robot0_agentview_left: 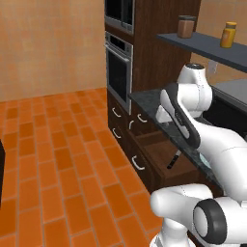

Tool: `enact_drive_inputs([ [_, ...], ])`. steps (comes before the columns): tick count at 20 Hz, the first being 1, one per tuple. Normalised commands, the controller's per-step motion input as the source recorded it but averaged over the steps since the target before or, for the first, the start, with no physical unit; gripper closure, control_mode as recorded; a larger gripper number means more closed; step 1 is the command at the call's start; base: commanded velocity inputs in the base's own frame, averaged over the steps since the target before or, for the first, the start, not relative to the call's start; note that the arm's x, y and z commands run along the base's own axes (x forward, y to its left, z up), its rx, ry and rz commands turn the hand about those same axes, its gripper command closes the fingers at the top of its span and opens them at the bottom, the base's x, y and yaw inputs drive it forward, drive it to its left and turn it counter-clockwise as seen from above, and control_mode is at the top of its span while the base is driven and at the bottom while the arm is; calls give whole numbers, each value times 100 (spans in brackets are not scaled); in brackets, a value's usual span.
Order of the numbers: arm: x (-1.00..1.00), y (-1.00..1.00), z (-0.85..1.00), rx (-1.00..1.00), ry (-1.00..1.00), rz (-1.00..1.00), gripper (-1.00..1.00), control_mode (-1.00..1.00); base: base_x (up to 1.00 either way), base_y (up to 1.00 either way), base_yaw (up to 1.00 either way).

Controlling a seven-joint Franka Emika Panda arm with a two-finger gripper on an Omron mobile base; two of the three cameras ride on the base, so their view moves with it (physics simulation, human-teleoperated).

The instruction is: Pick up the knife from the drawer and place it on the cutting board. Then place the meat from the plate to the cutting board.

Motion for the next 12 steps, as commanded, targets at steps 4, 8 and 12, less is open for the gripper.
enact_drive_inputs([
  [4,56,28,-100,-2,22,0,-100,-100,0,0,0],
  [8,57,30,-100,0,19,0,-100,-100,0,0,0],
  [12,45,20,-100,0,9,0,-100,-100,0,0,0],
])
